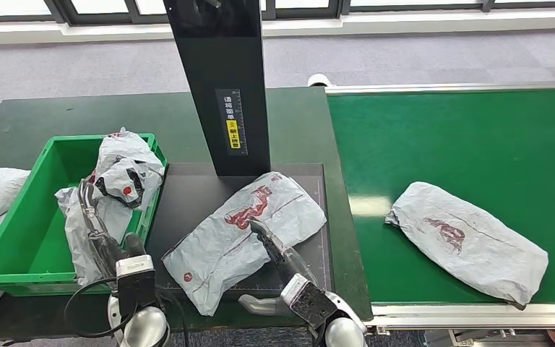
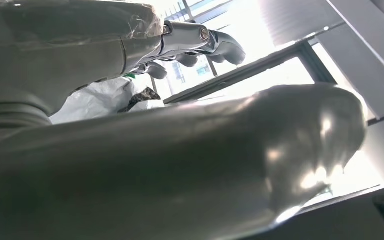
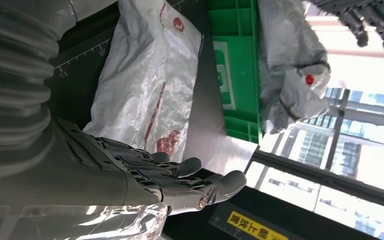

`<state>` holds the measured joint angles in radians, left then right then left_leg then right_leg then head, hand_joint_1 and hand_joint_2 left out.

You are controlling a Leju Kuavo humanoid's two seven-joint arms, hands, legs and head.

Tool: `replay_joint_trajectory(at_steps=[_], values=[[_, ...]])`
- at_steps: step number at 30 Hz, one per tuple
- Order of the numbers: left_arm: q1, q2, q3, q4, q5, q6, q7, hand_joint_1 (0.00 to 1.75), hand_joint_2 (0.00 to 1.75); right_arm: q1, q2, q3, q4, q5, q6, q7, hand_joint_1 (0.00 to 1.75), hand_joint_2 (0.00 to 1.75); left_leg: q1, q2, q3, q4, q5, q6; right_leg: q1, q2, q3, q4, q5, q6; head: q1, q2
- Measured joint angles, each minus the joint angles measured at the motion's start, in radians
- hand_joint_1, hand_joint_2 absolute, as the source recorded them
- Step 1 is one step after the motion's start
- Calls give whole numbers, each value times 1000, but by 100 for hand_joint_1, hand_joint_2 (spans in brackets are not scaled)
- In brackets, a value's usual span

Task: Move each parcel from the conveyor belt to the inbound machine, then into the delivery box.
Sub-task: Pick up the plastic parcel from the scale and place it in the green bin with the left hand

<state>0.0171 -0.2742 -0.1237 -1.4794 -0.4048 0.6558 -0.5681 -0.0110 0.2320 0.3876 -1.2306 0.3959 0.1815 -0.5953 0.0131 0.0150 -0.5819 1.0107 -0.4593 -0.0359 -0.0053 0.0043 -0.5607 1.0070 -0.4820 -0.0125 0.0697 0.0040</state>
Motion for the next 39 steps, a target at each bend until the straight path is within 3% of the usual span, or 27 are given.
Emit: replay_joint_trajectory(at_steps=[3,6,7,10,11,14,17,21,30,39], values=[[-1,2,-13,10,-48,-6,33,0,0,0,-3,0,0,7,-32,32,0,175,0,0,0,0,0,0,0,0,0,0,0,0,0,0],[-4,7,-29,20,-32,-88,43,0,0,8,-13,0,-13,-4,-33,-9,0,175,0,0,0,0,0,0,0,0,0,0,0,0,0,0],[-6,11,-36,23,-15,-137,39,0,0,16,-18,0,-30,-11,-20,-32,0,131,0,-1,0,1,0,0,0,0,0,0,0,0,0,0],[-8,26,-58,22,-1,-272,15,0,131,57,-41,-2,-130,-48,24,-82,0,131,0,-1,0,1,0,0,0,0,0,0,0,0,0,0],[-8,32,-69,18,-37,-305,8,0,175,72,-53,-3,-178,-73,27,-91,0,175,0,-1,-1,1,0,0,0,-1,-1,0,0,0,0,0],[-25,46,-139,24,-284,-376,4,0,175,101,-97,-4,-342,-170,3,-105,0,175,-1,-3,-2,2,0,1,-2,-2,-1,0,0,1,0,0],[-54,47,-243,80,-462,-380,11,0,175,109,-126,-5,-462,-202,5,-107,0,175,-2,-2,-2,2,0,3,-2,-2,-1,0,0,2,0,0],[-99,45,-327,162,-492,-374,13,0,175,116,-143,-5,-546,-207,7,-107,0,175,-3,-2,-2,2,0,4,-3,-2,-1,0,1,3,0,0],[-165,45,-403,288,-523,-413,20,0,175,118,-166,-5,-610,-215,2,-106,0,175,-3,-2,-2,2,1,5,-3,-2,0,0,1,4,0,0],[-242,33,-429,489,-666,-394,161,0,175,124,-178,-5,-645,-218,-5,-106,0,175,-4,-3,-2,3,1,5,-3,-2,0,0,2,5,0,0]])
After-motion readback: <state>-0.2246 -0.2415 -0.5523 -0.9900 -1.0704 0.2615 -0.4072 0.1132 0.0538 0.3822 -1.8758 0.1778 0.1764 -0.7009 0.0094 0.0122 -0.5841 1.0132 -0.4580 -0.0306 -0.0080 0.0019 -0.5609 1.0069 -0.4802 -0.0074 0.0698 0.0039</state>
